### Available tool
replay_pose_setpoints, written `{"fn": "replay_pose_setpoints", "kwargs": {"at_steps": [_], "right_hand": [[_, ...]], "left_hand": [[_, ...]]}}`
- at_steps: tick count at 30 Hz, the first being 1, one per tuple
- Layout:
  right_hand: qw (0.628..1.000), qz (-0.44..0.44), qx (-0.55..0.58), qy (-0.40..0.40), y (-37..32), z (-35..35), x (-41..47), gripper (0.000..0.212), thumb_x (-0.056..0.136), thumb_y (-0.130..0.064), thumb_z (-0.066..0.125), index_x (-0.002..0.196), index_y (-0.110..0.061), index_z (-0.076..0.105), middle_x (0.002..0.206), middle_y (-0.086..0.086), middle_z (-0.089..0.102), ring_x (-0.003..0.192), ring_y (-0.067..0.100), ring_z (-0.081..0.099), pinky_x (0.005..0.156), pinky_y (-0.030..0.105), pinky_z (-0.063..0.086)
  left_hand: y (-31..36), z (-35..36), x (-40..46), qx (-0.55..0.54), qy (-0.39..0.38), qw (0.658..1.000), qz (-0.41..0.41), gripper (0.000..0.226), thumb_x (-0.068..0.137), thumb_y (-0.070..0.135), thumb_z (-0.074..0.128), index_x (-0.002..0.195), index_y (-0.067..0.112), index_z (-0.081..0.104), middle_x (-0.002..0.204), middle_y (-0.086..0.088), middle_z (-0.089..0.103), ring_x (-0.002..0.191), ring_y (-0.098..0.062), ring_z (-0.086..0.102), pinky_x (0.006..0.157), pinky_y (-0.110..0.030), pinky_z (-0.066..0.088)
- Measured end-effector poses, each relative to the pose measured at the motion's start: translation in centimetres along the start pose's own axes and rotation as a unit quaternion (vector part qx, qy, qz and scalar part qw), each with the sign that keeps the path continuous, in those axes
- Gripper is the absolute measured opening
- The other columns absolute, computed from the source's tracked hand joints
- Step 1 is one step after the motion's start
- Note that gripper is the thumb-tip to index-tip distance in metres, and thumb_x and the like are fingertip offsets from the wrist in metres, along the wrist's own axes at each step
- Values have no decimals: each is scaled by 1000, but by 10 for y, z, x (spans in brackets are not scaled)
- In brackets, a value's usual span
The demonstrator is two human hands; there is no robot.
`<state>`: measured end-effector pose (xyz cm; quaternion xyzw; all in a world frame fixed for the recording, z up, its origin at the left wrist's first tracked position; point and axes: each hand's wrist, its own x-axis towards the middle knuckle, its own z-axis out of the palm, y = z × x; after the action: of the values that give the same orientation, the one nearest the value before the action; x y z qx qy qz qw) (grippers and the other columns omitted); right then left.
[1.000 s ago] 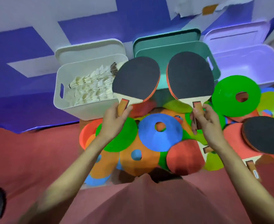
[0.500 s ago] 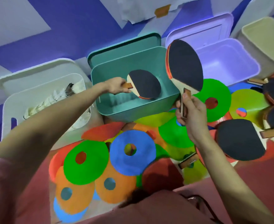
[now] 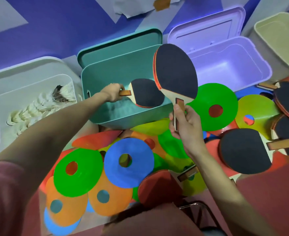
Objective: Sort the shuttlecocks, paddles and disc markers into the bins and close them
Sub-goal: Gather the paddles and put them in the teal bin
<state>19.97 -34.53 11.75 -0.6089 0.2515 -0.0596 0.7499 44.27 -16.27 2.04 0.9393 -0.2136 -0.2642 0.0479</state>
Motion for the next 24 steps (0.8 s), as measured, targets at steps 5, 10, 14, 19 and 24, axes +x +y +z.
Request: {"fn": "replay_pose_setpoints", "kwargs": {"at_steps": [5, 10, 14, 19, 24], "right_hand": [[1000, 15, -1, -5, -2, 16, -5, 19, 100, -18, 44, 89, -4, 46, 48, 3, 41, 36, 7, 36, 36, 16, 26], [998, 55, 7, 22, -7, 49, 1, 20, 98, -17, 49, 81, -7, 44, 58, 3, 42, 36, 5, 39, 36, 14, 27], [994, 87, 52, 27, -10, 86, 23, 27, 90, 2, 47, 70, -15, 41, 62, 2, 39, 40, 5, 38, 34, 13, 25], [985, 141, 56, 81, -2, 135, 55, 28, 88, 9, 39, 72, -13, 32, 61, 4, 34, 43, 9, 38, 31, 13, 20], [976, 165, -33, 138, 18, 172, 78, 22, 86, 11, 39, 72, -6, 40, 69, 10, 46, 45, 13, 38, 32, 18, 23]], "left_hand": [[-12, -17, -18, -32, 36, 999, -19, 39, 88, 19, 63, 123, 3, 59, 123, -17, 61, 113, -33, 56, 94, -34, 42], [-10, -41, -71, -92, 174, 980, 21, 32, 87, 14, 64, 117, 3, 63, 116, -17, 64, 108, -30, 60, 93, -32, 43], [-22, -37, -127, -117, 258, 957, 54, 32, 87, 13, 64, 117, 4, 61, 111, -17, 63, 103, -28, 59, 91, -33, 42], [-54, -21, -175, -92, 298, 947, 72, 36, 84, 12, 62, 118, 4, 57, 110, -17, 60, 105, -34, 56, 92, -39, 42], [-85, -8, -213, -105, 303, 946, 45, 39, 87, 13, 62, 124, 6, 54, 117, -17, 58, 112, -33, 53, 94, -40, 40]]}}
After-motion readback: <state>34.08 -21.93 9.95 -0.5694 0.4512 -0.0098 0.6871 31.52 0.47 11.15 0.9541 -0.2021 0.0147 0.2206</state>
